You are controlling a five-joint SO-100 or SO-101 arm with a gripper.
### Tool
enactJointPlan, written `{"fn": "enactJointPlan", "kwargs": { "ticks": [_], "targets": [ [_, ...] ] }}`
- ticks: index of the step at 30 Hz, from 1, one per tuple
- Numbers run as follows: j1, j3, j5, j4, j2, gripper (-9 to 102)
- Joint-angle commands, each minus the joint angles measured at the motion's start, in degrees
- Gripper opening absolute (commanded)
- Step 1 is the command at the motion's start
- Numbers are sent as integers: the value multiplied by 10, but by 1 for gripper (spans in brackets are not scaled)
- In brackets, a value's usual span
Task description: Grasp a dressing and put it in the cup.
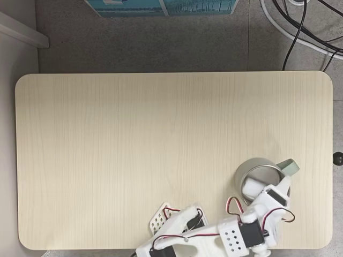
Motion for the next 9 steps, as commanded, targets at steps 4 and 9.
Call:
{"fn": "enactJointPlan", "kwargs": {
  "ticks": [4,9],
  "targets": [
    [-23,-19,5,-12,-5,24],
    [-23,-53,-7,-24,-51,24]
  ]
}}
